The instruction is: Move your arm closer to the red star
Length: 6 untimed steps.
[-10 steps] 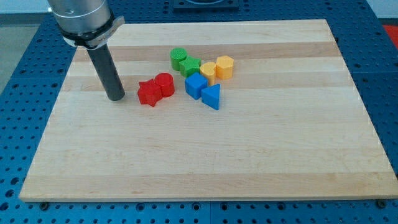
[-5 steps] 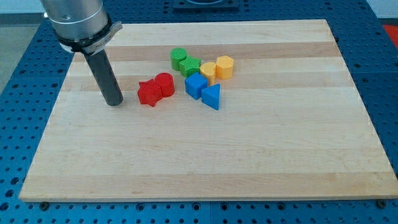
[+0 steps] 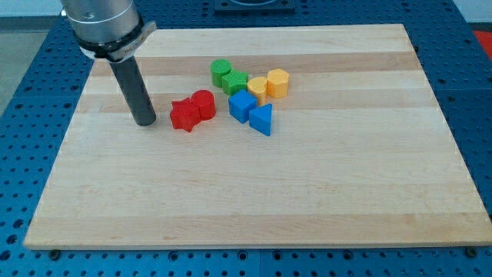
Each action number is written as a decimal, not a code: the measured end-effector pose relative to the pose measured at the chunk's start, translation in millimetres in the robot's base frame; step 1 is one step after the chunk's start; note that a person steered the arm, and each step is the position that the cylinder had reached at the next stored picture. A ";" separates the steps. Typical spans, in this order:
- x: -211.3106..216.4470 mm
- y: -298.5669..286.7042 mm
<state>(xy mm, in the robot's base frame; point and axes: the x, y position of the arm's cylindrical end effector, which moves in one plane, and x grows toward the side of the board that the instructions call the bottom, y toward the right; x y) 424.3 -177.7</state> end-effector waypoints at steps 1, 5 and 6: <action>0.0 2.6; -1.8 7.0; -13.5 3.9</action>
<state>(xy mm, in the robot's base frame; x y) 410.8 -173.8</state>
